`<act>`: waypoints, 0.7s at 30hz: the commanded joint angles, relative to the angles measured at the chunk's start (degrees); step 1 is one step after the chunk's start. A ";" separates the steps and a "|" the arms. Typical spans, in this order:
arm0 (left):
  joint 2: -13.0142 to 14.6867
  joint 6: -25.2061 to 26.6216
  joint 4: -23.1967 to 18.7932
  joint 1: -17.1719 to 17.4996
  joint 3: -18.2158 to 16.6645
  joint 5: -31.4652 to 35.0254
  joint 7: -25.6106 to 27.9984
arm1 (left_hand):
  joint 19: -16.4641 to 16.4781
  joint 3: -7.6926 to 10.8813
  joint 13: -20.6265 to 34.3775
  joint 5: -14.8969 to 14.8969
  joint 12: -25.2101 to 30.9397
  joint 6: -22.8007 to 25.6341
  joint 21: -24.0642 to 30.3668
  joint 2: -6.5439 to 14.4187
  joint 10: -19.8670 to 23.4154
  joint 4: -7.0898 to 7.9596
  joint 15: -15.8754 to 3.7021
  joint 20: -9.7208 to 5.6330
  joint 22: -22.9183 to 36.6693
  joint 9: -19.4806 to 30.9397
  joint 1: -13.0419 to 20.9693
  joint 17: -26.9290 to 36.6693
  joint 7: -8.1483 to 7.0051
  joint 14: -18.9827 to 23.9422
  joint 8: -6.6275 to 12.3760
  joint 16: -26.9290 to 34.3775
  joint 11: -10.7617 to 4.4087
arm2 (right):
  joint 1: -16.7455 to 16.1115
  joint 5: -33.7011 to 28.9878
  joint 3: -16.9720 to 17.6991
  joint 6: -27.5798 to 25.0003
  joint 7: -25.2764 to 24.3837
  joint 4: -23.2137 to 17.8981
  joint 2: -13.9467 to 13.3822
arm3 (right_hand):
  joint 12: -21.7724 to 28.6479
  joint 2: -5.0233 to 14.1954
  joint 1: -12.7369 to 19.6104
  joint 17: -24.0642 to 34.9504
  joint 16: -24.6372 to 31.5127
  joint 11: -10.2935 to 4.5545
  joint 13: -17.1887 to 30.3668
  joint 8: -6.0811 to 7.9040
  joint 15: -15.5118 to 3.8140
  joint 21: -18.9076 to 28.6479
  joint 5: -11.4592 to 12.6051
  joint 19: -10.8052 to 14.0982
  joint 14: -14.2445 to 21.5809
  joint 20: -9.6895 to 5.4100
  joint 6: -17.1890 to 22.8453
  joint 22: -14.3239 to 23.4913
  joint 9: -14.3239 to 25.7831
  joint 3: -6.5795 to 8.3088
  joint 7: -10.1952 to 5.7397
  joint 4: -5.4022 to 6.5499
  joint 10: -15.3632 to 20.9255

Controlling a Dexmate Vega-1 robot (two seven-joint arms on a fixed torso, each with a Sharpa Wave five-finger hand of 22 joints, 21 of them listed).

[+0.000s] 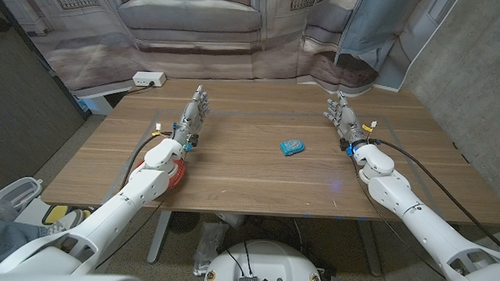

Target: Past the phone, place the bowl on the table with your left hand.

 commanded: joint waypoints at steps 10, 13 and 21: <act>-0.02 0.07 -3.65 1.82 -1.20 0.08 3.65 | -0.03 0.37 0.06 1.34 1.57 0.48 1.74 1.83 0.75 -1.29 -0.33 -4.26 0.15 0.24 3.63 0.27 0.23 1.21 1.36 1.50 0.15 | -3.39 -7.51 7.56 -5.14 2.69 -3.19 6.08 | 0.12 -0.09 0.64 0.18 0.02 0.84 0.20 0.05 0.35 -0.04 0.24 0.54 0.44 -3.34 0.41 0.33 0.26 0.38 0.20 -0.25 0.40; 0.21 0.19 -4.03 1.96 -1.29 0.27 3.96 | 0.13 0.45 0.06 1.37 1.64 0.87 1.73 2.03 1.16 -1.38 -0.40 -4.19 0.16 0.24 3.88 0.27 0.28 1.52 1.42 1.51 0.21 | -3.38 -7.92 8.04 -5.77 3.02 -3.17 6.61 | 0.05 -0.07 0.64 0.19 -0.06 0.85 0.20 0.00 0.45 -0.15 0.22 0.42 0.36 -3.25 0.35 0.34 0.26 0.36 0.25 -0.25 0.33; 1.97 2.05 -6.51 2.95 -1.81 0.36 4.86 | 0.96 0.75 0.09 1.43 1.85 2.54 1.81 2.81 2.62 -1.71 -0.25 -3.64 0.20 0.23 4.78 0.29 0.36 2.44 1.72 1.44 0.23 | -3.08 -9.06 8.74 -5.65 4.37 -2.25 7.73 | -0.27 0.10 0.62 0.23 -0.35 0.96 0.20 -0.28 0.68 -0.51 0.13 0.12 0.01 -3.16 -0.22 0.35 0.27 0.32 0.30 -0.26 0.01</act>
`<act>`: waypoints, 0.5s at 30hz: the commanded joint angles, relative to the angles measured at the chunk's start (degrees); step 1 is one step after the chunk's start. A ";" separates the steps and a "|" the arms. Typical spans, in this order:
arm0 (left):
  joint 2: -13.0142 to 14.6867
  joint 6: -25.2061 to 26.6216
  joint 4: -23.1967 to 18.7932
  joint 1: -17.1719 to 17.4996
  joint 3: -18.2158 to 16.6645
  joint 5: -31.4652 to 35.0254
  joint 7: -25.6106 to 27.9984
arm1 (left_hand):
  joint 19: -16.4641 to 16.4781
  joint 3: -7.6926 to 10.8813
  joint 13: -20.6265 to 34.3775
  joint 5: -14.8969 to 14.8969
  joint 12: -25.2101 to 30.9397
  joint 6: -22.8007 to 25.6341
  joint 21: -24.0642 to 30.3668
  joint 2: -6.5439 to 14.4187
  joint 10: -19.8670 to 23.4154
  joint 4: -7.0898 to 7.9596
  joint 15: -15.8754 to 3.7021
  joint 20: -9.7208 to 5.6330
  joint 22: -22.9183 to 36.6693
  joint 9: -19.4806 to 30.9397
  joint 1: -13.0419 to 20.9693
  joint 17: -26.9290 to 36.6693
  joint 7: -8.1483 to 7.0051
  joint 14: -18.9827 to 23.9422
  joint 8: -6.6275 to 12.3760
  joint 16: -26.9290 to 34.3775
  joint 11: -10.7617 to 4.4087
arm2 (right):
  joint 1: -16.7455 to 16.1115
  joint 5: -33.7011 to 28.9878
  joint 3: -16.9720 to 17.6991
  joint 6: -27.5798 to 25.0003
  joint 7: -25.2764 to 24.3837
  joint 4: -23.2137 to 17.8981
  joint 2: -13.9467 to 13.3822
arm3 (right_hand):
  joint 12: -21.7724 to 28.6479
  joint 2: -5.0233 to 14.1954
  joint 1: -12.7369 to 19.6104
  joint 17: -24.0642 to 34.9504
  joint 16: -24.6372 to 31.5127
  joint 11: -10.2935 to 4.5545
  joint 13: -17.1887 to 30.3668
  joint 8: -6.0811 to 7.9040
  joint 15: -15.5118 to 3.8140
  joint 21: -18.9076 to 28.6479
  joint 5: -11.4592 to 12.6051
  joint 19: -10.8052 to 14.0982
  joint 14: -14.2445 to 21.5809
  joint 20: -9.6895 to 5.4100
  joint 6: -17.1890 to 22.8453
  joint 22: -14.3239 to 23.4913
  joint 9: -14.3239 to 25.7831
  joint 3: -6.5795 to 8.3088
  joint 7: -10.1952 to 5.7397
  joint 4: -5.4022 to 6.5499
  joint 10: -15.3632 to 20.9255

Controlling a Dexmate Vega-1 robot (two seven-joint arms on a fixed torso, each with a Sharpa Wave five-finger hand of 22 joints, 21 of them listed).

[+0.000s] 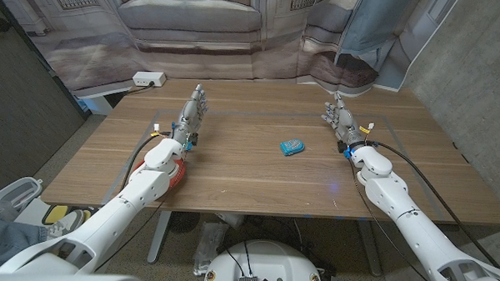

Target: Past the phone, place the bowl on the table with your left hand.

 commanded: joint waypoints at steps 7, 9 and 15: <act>3.56 3.66 -5.12 2.14 -0.96 0.15 1.20 | 1.64 0.23 0.13 0.33 0.47 2.40 0.64 0.90 2.31 -0.83 0.38 -3.01 0.26 0.24 1.55 0.16 0.03 1.95 0.59 0.29 0.37 | -0.30 -2.44 2.50 -0.83 2.07 0.44 2.53 | -0.36 0.27 0.49 0.26 -0.19 0.51 0.21 -0.36 0.49 -0.43 0.08 0.03 -0.26 -3.11 -0.37 0.11 0.29 0.29 0.26 -0.26 -0.05; 4.04 4.09 -5.52 2.33 -1.01 0.14 1.06 | 1.92 0.23 0.15 0.27 0.65 3.53 0.63 1.04 3.25 -0.95 0.51 -2.82 0.28 0.24 1.84 0.17 0.13 2.57 0.83 0.32 0.43 | -0.41 -2.55 2.65 -0.99 2.08 0.31 2.57 | -0.38 0.30 0.48 0.27 -0.22 0.58 0.21 -0.38 0.59 -0.49 0.06 0.00 -0.29 -3.05 -0.41 0.11 0.29 0.28 0.25 -0.26 0.00; 4.55 4.00 -5.95 2.77 -1.15 0.04 0.56 | 2.46 0.18 0.18 0.14 0.82 4.96 0.65 1.22 4.57 -1.14 0.13 -2.66 0.31 0.25 2.25 0.19 0.19 3.80 1.03 0.43 0.36 | -0.75 -2.58 3.09 -1.47 2.10 -0.09 2.72 | -0.49 0.37 0.44 0.30 -0.27 0.84 0.22 -0.44 0.70 -0.68 0.00 -0.14 -0.24 -2.92 -0.56 0.12 0.29 0.24 0.44 -0.25 -0.05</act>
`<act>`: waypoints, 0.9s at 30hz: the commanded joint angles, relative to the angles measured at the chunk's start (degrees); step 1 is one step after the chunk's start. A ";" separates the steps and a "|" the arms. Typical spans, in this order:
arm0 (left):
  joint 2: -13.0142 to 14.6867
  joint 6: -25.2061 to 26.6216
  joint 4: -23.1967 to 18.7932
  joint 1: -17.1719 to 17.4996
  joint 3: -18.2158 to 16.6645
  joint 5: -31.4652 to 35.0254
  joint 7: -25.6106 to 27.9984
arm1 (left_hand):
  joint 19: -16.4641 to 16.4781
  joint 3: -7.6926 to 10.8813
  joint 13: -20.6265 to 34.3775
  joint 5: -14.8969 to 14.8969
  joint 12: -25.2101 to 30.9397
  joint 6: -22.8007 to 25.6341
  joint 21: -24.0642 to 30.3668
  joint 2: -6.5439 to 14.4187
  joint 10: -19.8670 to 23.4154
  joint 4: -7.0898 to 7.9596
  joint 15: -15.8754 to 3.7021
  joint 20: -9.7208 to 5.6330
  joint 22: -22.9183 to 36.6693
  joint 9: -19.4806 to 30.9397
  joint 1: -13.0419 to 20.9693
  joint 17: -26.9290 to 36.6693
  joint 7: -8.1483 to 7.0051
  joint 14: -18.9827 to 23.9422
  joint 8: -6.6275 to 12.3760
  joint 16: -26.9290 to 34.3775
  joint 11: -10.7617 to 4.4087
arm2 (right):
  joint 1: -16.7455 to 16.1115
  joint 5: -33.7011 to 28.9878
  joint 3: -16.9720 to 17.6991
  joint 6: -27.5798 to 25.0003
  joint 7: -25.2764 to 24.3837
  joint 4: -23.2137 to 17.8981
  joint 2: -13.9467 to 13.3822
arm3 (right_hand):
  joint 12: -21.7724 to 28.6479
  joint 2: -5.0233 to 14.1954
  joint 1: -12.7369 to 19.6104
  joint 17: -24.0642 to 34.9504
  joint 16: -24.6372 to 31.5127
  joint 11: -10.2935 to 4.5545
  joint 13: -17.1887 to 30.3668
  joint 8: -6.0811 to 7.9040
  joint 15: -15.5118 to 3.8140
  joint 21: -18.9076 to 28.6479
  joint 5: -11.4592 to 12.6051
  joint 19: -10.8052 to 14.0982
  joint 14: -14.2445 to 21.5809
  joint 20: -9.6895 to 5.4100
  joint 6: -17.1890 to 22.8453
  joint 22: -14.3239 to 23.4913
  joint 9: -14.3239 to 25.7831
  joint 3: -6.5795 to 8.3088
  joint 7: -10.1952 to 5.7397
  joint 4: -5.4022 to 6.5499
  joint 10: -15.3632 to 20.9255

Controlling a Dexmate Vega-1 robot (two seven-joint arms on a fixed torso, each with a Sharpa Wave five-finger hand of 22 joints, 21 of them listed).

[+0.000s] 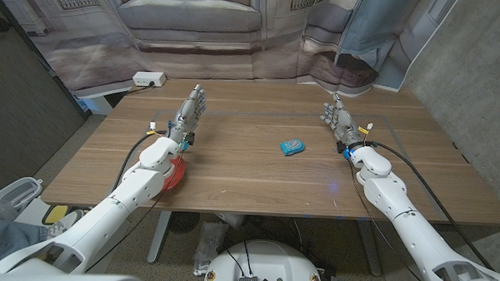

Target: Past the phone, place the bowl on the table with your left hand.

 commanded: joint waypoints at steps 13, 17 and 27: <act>3.20 -0.64 -5.92 4.72 -1.64 0.79 0.92 | 1.05 -0.02 0.21 -0.03 0.16 1.78 0.45 0.19 1.33 -0.72 -0.25 -2.45 0.37 0.27 1.48 0.21 -0.50 1.34 0.47 0.08 -0.08 | -0.80 -0.96 1.32 -0.83 0.37 -0.61 0.92 | -0.31 0.57 0.35 0.37 -0.23 0.81 0.25 -0.14 0.54 -0.69 -0.16 -0.22 0.08 -2.80 -0.46 0.15 0.31 0.13 0.23 -0.25 0.09; 3.61 -1.01 -6.85 5.85 -2.20 0.71 1.20 | 1.09 -0.05 0.22 -0.08 0.10 1.97 0.41 0.25 1.48 -0.76 -0.24 -2.41 0.38 0.27 1.59 0.22 -0.50 1.44 0.42 0.00 -0.04 | -0.60 -0.92 1.30 -0.89 0.12 -0.49 1.34 | -0.44 0.62 0.33 0.39 -0.33 1.14 0.26 -0.21 0.86 -0.86 -0.22 -0.31 -0.04 -2.77 -0.69 0.16 0.31 0.09 0.64 -0.26 -0.04; 3.98 -3.06 -7.36 7.62 -3.60 0.09 0.49 | 1.20 -0.12 0.24 -0.19 0.00 2.30 0.33 0.38 1.89 -0.83 -0.37 -2.21 0.42 0.29 1.79 0.24 -0.56 1.70 0.28 -0.13 -0.17 | 0.35 -1.60 0.68 -1.13 0.30 0.53 1.82 | -0.50 0.65 0.30 0.41 -0.41 1.10 0.27 -0.26 0.93 -1.06 -0.29 -0.42 -0.13 -2.73 -0.88 0.17 0.32 0.02 0.67 -0.28 0.00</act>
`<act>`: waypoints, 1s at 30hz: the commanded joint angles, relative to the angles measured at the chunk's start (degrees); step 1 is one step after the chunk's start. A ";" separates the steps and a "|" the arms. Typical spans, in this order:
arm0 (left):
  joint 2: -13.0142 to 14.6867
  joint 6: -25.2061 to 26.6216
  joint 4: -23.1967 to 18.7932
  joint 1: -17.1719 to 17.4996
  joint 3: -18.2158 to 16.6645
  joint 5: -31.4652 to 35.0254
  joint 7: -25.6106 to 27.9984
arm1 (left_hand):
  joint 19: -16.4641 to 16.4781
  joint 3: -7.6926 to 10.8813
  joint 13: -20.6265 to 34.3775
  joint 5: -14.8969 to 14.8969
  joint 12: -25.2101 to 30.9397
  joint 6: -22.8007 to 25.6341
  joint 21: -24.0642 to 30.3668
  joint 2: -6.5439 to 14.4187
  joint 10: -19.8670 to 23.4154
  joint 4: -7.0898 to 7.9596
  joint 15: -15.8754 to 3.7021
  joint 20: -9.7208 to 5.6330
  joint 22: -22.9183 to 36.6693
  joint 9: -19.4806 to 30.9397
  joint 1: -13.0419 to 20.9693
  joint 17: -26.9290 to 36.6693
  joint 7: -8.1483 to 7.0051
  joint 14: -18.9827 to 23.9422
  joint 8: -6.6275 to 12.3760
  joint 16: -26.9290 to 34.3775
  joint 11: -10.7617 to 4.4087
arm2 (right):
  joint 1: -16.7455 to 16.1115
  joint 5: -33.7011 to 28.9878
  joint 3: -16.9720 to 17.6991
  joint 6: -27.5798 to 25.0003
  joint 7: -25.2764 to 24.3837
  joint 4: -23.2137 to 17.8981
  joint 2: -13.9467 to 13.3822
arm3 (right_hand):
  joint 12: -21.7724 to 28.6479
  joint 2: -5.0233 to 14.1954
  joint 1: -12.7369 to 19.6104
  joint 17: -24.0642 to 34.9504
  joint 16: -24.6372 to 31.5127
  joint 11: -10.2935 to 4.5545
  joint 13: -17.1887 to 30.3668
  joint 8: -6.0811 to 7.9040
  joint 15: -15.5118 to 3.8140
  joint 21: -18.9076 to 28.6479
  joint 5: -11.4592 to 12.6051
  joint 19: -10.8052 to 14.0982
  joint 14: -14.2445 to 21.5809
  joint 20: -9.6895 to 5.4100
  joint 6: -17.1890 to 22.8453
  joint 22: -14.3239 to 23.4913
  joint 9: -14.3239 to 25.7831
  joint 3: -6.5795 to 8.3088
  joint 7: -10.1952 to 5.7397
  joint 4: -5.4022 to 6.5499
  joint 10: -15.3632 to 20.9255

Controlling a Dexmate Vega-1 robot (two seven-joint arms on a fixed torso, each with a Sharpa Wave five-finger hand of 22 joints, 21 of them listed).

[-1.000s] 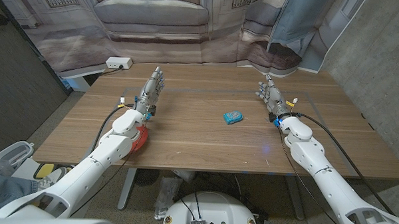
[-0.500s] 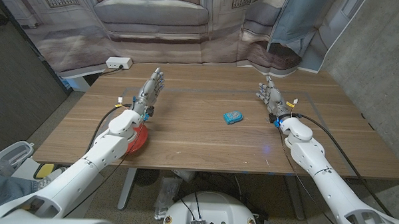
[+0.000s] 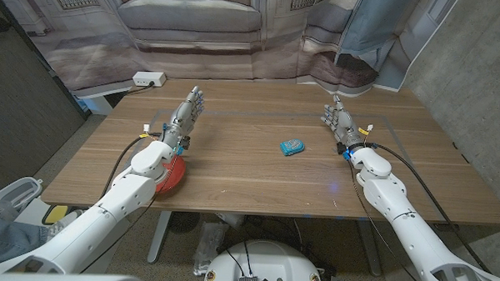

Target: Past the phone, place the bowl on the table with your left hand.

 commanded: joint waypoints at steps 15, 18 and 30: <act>2.08 -3.04 -2.66 4.15 -2.79 -0.04 -0.90 | 0.49 0.09 0.27 -0.35 -0.03 1.64 0.26 0.22 1.50 -0.30 0.06 -2.35 0.20 0.32 1.09 0.27 0.20 0.18 0.02 -0.57 -0.30 | 0.14 -1.21 -0.64 -0.81 -1.00 -0.55 0.66 | -0.17 0.75 0.25 0.16 -0.24 0.63 0.29 -0.21 0.36 -0.44 -0.12 0.00 0.11 -2.64 -0.18 0.20 0.34 -0.06 -0.05 -0.29 -0.06; 2.30 -3.10 -2.69 4.33 -2.93 -0.03 -1.13 | 0.57 0.07 0.27 -0.39 -0.02 1.90 0.26 0.28 1.75 -0.31 0.02 -2.33 0.22 0.32 1.15 0.27 0.21 0.22 0.03 -0.61 -0.33 | -0.12 -1.39 -0.66 -0.40 -1.07 -0.72 0.49 | -0.21 0.77 0.24 0.17 -0.27 0.59 0.30 -0.21 0.40 -0.50 -0.14 0.00 0.07 -2.63 -0.19 0.20 0.34 -0.08 -0.06 -0.29 -0.08; 2.88 -4.79 -3.21 6.15 -4.09 -0.63 -2.25 | 1.51 -0.11 0.29 -0.58 0.17 3.64 0.39 0.48 3.57 -0.42 -0.04 -2.63 0.25 0.34 1.49 0.27 0.20 2.03 0.18 -0.28 -0.20 | -0.73 -0.68 -0.64 -0.37 -0.92 -1.30 0.30 | -0.21 0.88 0.24 0.19 -0.12 0.70 0.30 -0.35 0.43 -0.56 -0.25 0.65 0.68 -2.71 -0.74 0.22 0.35 -0.17 -0.17 -0.35 0.27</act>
